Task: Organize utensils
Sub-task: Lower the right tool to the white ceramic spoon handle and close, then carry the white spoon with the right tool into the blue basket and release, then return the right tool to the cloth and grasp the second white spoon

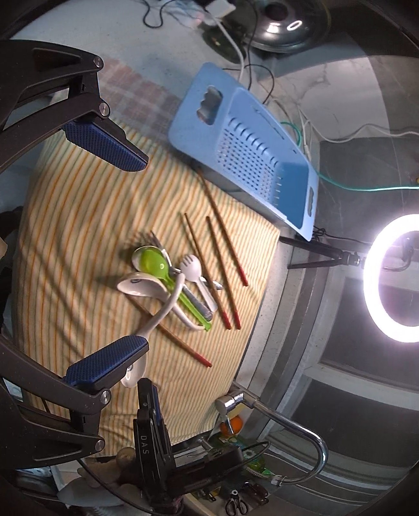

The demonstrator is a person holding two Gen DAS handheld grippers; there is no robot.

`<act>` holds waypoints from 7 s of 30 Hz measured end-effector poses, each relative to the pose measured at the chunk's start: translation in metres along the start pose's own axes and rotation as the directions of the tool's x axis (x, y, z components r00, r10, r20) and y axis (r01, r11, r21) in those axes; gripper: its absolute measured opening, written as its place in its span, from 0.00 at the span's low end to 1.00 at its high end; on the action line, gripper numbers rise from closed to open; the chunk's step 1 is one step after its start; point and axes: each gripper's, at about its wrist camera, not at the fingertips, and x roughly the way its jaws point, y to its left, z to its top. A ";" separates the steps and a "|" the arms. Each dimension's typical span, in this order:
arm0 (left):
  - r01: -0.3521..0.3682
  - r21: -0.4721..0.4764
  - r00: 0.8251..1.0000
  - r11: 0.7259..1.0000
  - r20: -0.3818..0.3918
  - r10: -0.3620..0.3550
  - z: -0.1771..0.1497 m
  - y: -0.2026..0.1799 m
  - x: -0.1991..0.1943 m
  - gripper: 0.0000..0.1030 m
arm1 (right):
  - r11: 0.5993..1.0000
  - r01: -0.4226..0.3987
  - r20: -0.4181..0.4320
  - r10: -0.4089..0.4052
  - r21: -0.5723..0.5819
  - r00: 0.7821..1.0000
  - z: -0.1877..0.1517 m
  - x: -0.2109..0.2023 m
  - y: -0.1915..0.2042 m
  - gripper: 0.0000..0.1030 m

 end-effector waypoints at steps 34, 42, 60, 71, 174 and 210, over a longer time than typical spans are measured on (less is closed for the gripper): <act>0.179 -0.026 0.974 0.983 -0.134 -0.181 -0.027 -0.030 0.032 0.91 | 0.992 -0.125 0.013 0.125 -0.008 0.992 0.042 0.002 0.023 0.25; 0.248 -0.008 0.953 0.969 -0.177 -0.245 -0.041 -0.067 0.055 0.79 | 0.992 -0.106 -0.021 0.105 -0.069 0.994 0.063 0.019 0.030 0.25; 0.184 -0.038 0.958 0.982 -0.217 -0.188 -0.043 -0.089 0.096 0.46 | 0.988 -0.132 -0.095 0.124 -0.083 0.988 0.079 0.046 0.021 0.25; 0.197 -0.024 0.956 0.980 -0.215 -0.197 -0.044 -0.086 0.100 0.40 | 0.987 -0.123 -0.106 0.113 -0.100 0.988 0.087 0.058 0.032 0.17; 0.212 0.522 0.973 0.826 -0.189 -0.130 -0.002 -0.012 0.073 0.47 | 0.936 -0.252 0.179 0.212 0.245 0.961 0.083 0.016 0.007 0.36; 0.307 0.583 0.946 0.752 -0.273 -0.175 -0.011 -0.019 0.123 0.37 | 0.864 -0.269 0.178 0.212 0.426 0.961 0.080 0.068 -0.006 0.11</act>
